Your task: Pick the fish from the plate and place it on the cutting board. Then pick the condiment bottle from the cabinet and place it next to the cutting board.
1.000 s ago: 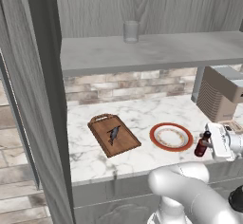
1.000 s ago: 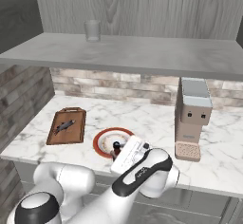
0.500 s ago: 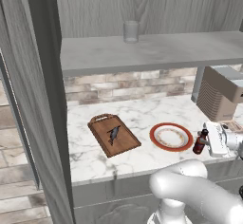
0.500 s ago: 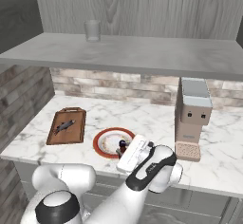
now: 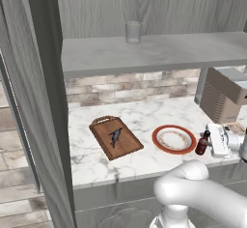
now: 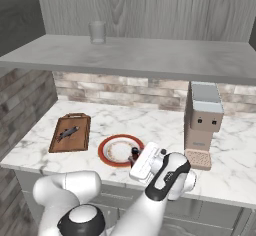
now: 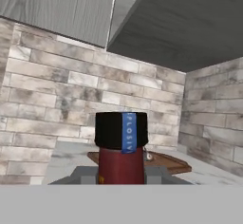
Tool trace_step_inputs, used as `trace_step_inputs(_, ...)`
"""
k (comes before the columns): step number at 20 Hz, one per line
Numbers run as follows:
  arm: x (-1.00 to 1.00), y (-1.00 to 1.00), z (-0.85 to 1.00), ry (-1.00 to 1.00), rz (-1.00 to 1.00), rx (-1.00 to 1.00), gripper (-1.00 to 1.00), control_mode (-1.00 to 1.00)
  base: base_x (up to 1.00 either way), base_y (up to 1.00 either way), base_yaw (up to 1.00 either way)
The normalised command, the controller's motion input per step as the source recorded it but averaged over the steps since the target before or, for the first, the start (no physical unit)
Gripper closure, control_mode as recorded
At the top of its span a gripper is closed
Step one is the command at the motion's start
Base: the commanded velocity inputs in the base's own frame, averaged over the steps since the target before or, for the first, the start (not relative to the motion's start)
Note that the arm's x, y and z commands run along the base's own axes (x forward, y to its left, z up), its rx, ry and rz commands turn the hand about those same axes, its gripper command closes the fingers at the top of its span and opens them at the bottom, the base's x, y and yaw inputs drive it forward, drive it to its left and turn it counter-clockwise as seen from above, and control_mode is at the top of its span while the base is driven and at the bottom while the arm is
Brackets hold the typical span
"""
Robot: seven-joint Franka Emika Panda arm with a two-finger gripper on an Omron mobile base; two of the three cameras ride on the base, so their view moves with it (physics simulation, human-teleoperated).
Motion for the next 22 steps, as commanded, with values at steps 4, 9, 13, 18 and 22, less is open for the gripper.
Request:
trace_step_inputs(4,0.2,-0.13,-0.17,0.0,0.0,0.0,1.0,-1.0,0.0,0.0,0.0)
trace_step_inputs(9,0.17,-0.1,-0.18,0.0,0.0,0.0,1.0,-1.0,0.0,0.0,0.0)
trace_step_inputs(13,0.14,-0.09,-0.18,0.0,0.0,0.0,1.0,-1.0,0.0,0.0,0.0)
trace_step_inputs(18,0.05,-0.06,-0.2,0.0,0.0,0.0,1.0,-1.0,0.0,0.0,0.0)
trace_step_inputs(22,0.0,-0.02,-0.2,0.0,0.0,0.0,1.0,-1.0,0.0,0.0,0.0)
